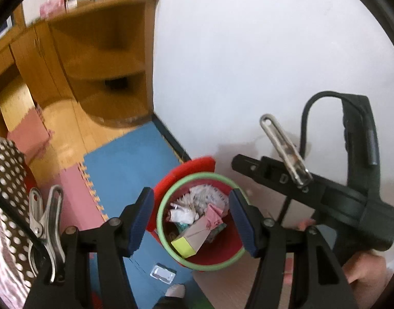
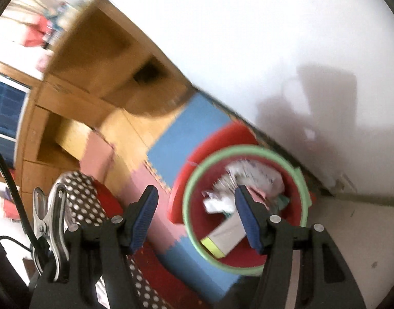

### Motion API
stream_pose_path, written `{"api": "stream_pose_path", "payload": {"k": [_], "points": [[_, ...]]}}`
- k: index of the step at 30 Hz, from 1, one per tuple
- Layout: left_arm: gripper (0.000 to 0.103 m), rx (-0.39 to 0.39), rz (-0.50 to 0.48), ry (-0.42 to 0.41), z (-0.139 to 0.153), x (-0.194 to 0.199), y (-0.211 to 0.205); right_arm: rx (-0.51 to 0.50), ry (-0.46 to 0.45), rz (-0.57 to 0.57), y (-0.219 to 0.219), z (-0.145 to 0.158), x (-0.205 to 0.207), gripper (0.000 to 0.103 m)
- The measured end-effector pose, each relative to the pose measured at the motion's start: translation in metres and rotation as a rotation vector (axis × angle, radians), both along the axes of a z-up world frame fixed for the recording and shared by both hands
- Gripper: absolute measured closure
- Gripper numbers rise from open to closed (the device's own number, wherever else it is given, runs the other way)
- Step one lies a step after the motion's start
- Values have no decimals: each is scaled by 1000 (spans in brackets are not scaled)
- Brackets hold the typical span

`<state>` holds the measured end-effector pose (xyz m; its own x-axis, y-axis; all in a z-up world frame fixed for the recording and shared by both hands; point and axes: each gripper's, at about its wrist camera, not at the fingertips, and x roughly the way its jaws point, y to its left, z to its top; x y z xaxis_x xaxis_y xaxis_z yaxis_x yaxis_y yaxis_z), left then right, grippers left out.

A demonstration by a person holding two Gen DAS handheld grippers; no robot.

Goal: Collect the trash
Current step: 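Move both open tools back over the table toward the tissues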

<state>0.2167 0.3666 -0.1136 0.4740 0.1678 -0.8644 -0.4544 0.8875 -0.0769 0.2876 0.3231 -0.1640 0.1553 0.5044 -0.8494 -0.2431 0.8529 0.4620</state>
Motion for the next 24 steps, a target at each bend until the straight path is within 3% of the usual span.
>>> {"api": "stream_pose_path", "payload": {"k": [6,14,24], "points": [[39,113,14,-20,76,-19,-34,123,-54,8,-17,68,-13,39],[39,174,-25,-42,134,-38,-95,148,-139,19,-67,143,-48,39],[39,191,18,-66,175,-63,-173,263,-66,-63,-150,168,-87,38]]}}
